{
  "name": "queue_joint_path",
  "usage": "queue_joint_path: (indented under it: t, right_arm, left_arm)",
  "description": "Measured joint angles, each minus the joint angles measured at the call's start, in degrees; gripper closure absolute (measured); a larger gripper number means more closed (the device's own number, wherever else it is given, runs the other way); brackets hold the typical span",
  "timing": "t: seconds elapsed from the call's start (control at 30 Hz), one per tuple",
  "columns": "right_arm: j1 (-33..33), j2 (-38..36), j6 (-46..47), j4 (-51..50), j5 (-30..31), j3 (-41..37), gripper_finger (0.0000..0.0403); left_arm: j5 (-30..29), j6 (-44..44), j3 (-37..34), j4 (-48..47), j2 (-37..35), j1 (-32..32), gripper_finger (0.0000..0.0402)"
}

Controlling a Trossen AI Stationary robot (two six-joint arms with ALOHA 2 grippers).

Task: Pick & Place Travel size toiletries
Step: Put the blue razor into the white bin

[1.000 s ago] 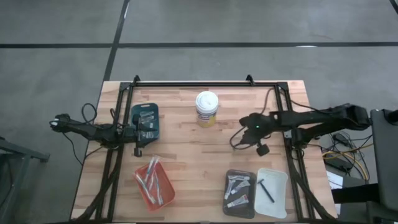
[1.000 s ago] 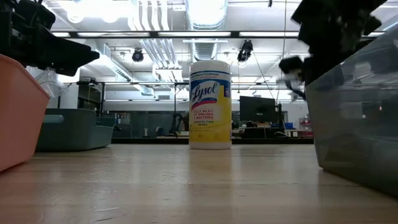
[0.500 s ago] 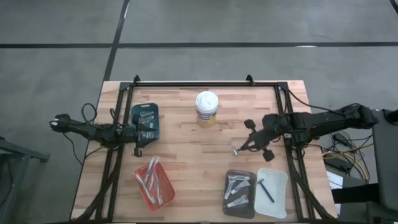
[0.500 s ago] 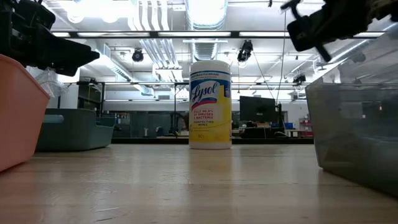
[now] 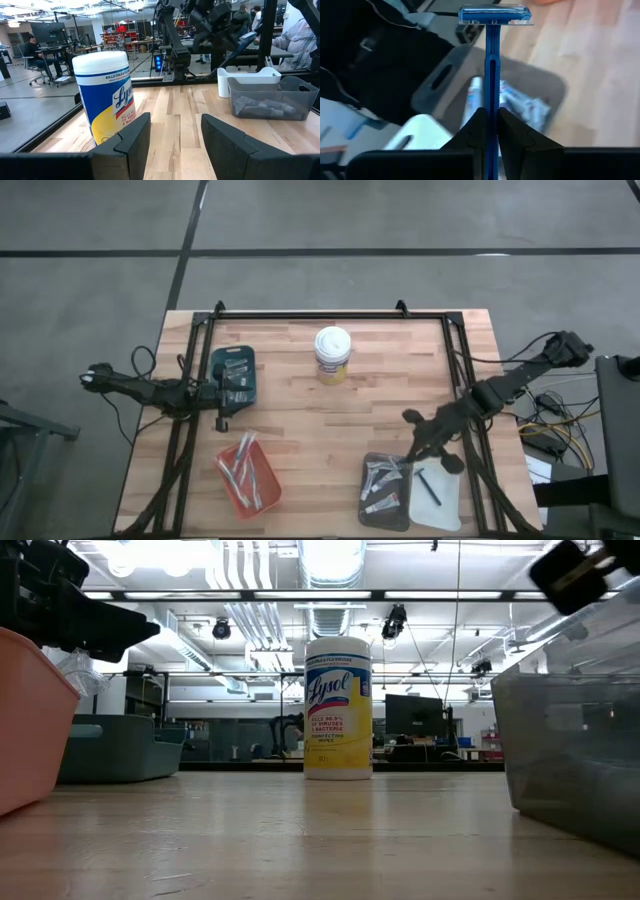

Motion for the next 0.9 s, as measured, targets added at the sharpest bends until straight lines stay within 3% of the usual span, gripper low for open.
queue_joint_path:
  t: [0.4, 0.9]
  right_arm:
    - [16.18, 0.02, 17.80, -4.42, 7.82, -0.07, 0.0379]
    - [21.15, 0.02, 34.06, -15.44, 9.05, -1.41, 0.0379]
  left_arm:
    - [0.01, -0.01, 0.00, 0.00, 0.00, 0.00, 0.0219]
    - [0.01, -0.01, 0.00, 0.00, 0.00, 0.00, 0.0219]
